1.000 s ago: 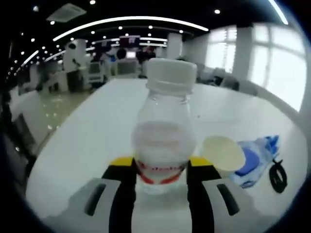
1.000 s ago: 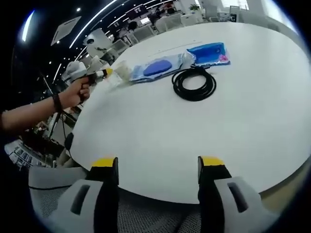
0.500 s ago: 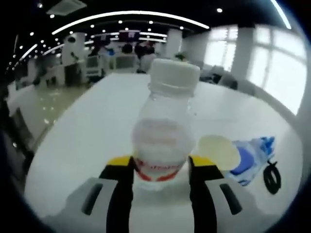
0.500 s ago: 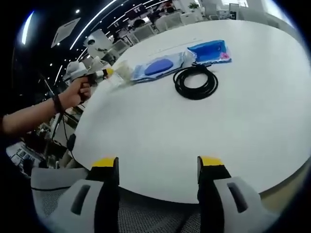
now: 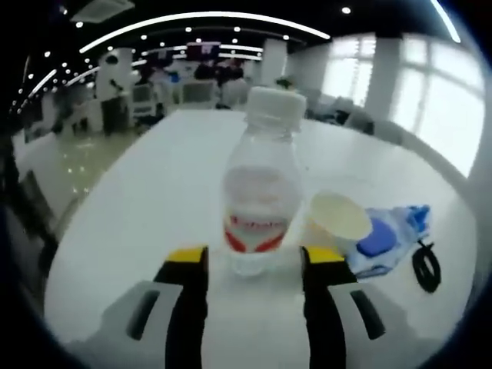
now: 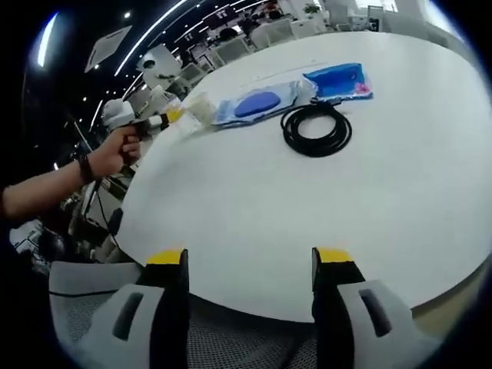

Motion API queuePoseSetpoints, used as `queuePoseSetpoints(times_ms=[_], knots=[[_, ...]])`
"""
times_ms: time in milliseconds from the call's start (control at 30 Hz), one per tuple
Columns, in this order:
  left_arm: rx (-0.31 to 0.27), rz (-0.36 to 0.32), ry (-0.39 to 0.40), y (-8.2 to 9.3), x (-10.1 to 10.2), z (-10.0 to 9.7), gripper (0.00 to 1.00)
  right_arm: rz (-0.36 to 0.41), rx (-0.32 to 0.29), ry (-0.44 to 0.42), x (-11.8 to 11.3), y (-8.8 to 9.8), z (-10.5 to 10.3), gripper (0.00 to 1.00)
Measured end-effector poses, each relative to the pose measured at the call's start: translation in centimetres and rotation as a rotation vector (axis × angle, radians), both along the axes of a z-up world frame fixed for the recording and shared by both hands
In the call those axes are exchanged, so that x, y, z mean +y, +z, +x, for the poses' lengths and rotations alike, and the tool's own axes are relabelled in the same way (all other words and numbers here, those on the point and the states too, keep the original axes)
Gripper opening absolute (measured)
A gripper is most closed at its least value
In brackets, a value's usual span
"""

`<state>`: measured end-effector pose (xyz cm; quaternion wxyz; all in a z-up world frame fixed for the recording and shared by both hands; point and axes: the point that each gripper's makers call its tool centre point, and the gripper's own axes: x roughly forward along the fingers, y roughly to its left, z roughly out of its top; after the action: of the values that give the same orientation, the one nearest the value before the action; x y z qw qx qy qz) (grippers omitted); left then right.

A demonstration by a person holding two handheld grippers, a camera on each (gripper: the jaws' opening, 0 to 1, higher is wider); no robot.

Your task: Arrange the tabletop items into an orderly group along one side of the table until the central work area is clear of visible clutter.

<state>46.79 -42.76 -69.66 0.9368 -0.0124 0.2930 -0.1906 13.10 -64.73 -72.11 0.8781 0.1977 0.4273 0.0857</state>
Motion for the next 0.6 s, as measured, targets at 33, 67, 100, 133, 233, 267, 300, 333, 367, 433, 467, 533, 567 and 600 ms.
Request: queuePoseSetpoints(times_ms=[33,67,100,133,233,267,300,333,367,433,467,533,567,600], knots=[[0.005,-0.003,0.001,0.0,0.1,-0.3,0.49,0.000,0.000,0.002,0.1,0.0,0.0,0.64],[0.008,-0.007,0.001,0.0,0.3,-0.7,0.50,0.000,-0.003,0.005,0.1,0.1,0.0,0.64],[0.010,-0.008,-0.001,0.0,0.4,-0.9,0.51,0.000,-0.005,0.006,0.1,0.1,0.0,0.64],[0.014,-0.010,-0.004,0.1,0.5,-1.3,0.51,0.001,-0.008,0.006,0.1,0.1,0.0,0.64],[0.017,-0.012,-0.021,0.3,0.5,-2.2,0.52,0.002,-0.010,0.004,0.1,0.2,0.0,0.64],[0.017,-0.012,-0.029,0.5,0.5,-2.6,0.52,0.003,-0.011,0.004,0.1,0.2,0.0,0.64],[0.019,-0.014,-0.034,0.6,0.6,-2.9,0.52,0.006,-0.012,0.004,0.1,0.2,0.0,0.64],[0.022,-0.016,-0.038,0.6,0.7,-3.2,0.52,0.006,-0.013,0.004,0.1,0.3,0.0,0.64],[0.024,-0.021,-0.042,0.8,0.8,-3.7,0.53,0.005,-0.016,0.005,0.1,0.3,0.0,0.64],[0.032,-0.025,-0.054,0.7,0.8,-4.4,0.54,0.004,-0.016,0.008,0.2,0.3,0.0,0.64],[0.033,-0.027,-0.056,0.8,0.9,-4.7,0.55,0.005,-0.016,0.009,0.2,0.3,0.0,0.64],[0.035,-0.028,-0.061,0.9,1.0,-5.5,0.55,0.007,-0.018,0.012,0.3,0.4,0.0,0.63],[0.036,-0.030,-0.062,1.0,1.1,-5.8,0.56,0.008,-0.018,0.013,0.4,0.4,0.0,0.63],[0.036,-0.034,-0.063,1.1,1.1,-6.2,0.56,0.008,-0.019,0.014,0.4,0.4,0.0,0.63]])
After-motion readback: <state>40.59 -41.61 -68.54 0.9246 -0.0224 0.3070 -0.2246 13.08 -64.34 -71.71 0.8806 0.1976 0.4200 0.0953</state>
